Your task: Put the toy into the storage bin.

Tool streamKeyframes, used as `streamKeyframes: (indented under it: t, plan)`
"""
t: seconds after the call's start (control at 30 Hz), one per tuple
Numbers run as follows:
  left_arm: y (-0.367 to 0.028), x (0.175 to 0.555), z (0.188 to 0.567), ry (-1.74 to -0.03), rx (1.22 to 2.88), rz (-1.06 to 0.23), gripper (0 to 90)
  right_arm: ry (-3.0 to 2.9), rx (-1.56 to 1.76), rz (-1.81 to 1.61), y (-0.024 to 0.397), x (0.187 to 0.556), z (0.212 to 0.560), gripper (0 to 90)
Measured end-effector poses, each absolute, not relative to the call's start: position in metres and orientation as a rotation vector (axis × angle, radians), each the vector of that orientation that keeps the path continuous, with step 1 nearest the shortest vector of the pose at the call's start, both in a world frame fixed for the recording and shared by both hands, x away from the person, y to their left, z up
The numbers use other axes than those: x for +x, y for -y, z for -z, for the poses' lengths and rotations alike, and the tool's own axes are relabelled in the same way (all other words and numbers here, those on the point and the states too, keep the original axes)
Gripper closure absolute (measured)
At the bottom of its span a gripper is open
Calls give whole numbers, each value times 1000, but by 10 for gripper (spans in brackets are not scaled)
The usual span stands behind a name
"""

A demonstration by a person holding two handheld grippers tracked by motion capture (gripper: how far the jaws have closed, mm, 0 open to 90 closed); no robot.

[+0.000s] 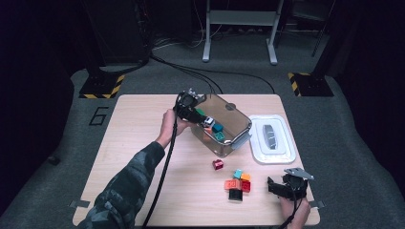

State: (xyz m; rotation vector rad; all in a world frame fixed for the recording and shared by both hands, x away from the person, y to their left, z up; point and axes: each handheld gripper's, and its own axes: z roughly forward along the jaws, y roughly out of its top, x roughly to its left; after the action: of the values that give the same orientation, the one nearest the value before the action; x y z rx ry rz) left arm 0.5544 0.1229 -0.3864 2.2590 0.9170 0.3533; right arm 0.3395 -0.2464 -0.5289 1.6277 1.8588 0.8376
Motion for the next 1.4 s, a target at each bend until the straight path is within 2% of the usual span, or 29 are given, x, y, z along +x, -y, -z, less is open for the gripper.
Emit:
streamKeyframes:
  t: [0.3, 0.57, 0.87, 1.4]
  plan:
    - [-121, 553, 389, -917, 2323, -351, 422, -1859, 1627, -838, 246, 340, 529, 105]
    - [-127, 542, 377, -893, 2272, -371, 250, -1861, 1636, -833, 246, 339, 528, 105]
    - [-142, 507, 363, -814, 2216, -422, 160, -1861, 1636, -832, 246, 339, 528, 105]
    - [-160, 454, 399, -747, 2171, -382, 143, -1859, 1640, -832, 246, 339, 528, 106]
